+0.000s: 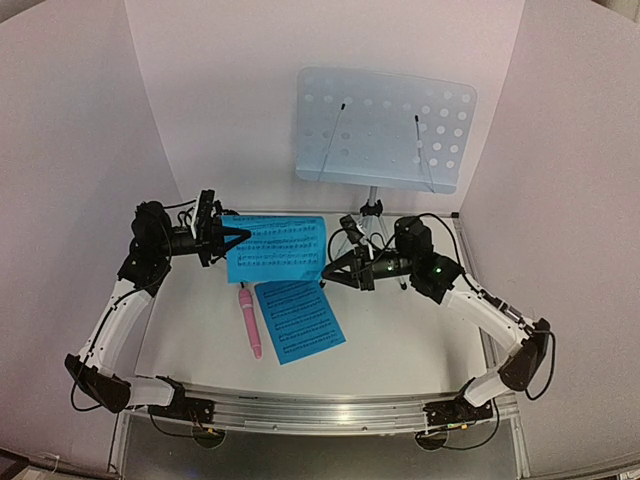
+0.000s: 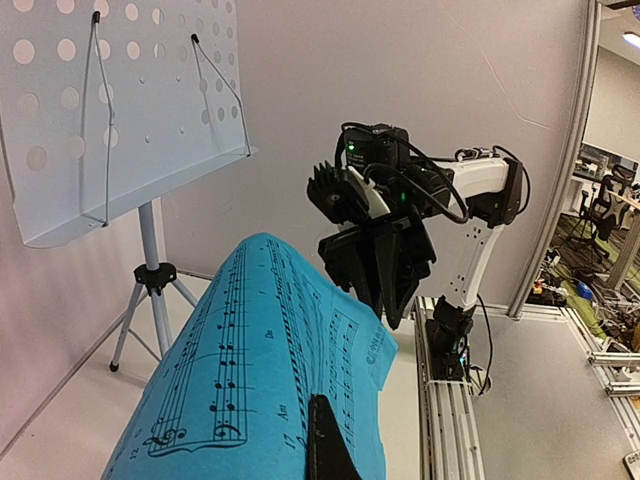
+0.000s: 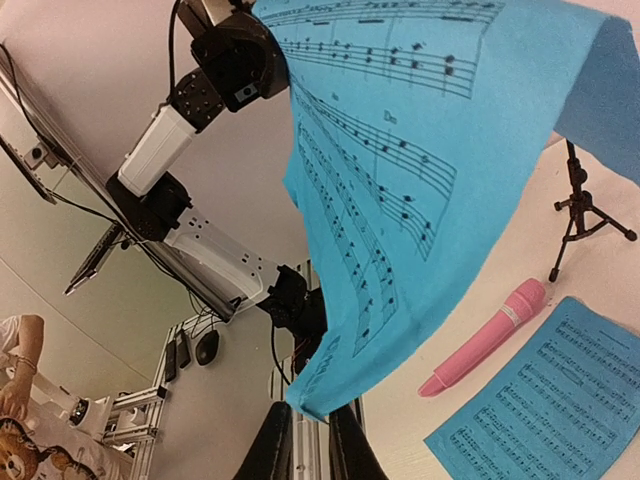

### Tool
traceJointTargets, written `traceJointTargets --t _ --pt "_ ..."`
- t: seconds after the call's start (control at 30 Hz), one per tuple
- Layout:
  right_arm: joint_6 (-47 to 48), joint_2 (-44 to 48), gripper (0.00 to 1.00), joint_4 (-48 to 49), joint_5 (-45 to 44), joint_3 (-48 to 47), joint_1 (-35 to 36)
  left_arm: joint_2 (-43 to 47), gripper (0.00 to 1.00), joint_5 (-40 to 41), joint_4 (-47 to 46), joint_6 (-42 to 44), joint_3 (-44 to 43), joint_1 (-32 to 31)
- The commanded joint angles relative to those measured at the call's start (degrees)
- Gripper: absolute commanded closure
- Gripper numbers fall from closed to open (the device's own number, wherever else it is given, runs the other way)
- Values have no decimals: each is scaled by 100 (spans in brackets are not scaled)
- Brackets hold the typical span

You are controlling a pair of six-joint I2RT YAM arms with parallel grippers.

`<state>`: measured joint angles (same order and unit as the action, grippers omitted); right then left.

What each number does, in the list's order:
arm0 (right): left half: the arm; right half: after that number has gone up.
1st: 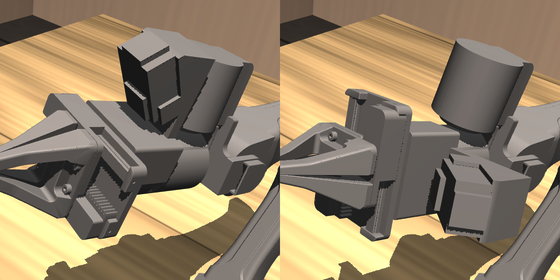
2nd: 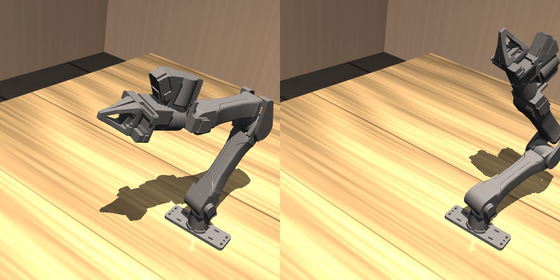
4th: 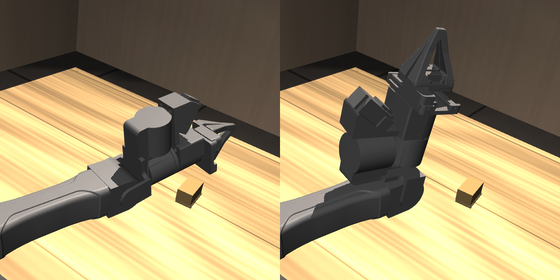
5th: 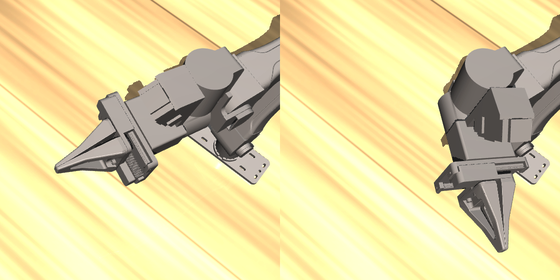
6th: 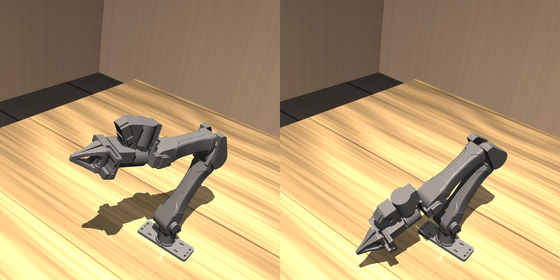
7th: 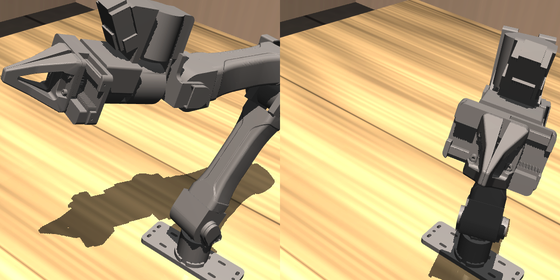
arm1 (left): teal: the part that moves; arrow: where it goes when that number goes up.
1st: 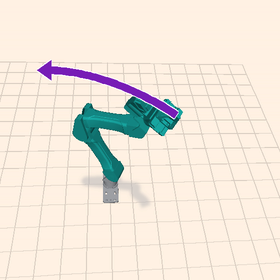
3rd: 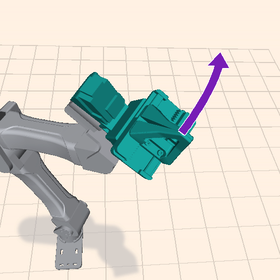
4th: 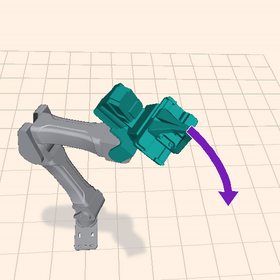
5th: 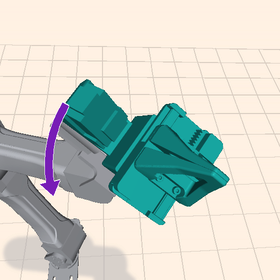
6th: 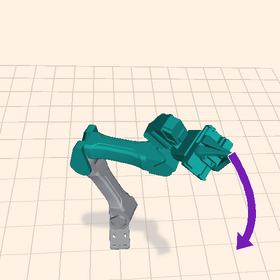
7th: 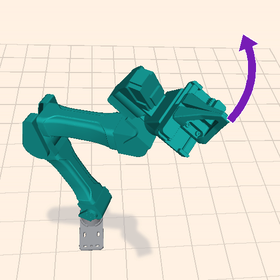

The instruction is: Set up the instrument practice props

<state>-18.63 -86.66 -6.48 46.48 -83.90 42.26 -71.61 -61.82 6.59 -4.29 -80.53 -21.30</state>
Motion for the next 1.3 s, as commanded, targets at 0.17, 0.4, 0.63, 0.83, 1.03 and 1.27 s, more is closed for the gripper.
traceJointTargets --t 0.17,0.4,0.63,0.83,1.03,1.27 --pt "-284 -196 75 218 19 -321 2 235 100 -95 -39 86 37 29" --pt "-163 -290 62 257 16 -415 2 244 100 -139 -43 59 47 29" --pt "61 -371 54 254 -19 -696 6 239 100 -163 -35 34 39 29" --pt "17 -524 54 259 182 -853 3 251 100 -140 -42 28 50 29" --pt "-152 -472 68 277 348 -671 3 261 100 -64 -26 79 73 29" --pt "-254 -293 80 288 278 -269 2 237 100 -42 12 141 84 29"
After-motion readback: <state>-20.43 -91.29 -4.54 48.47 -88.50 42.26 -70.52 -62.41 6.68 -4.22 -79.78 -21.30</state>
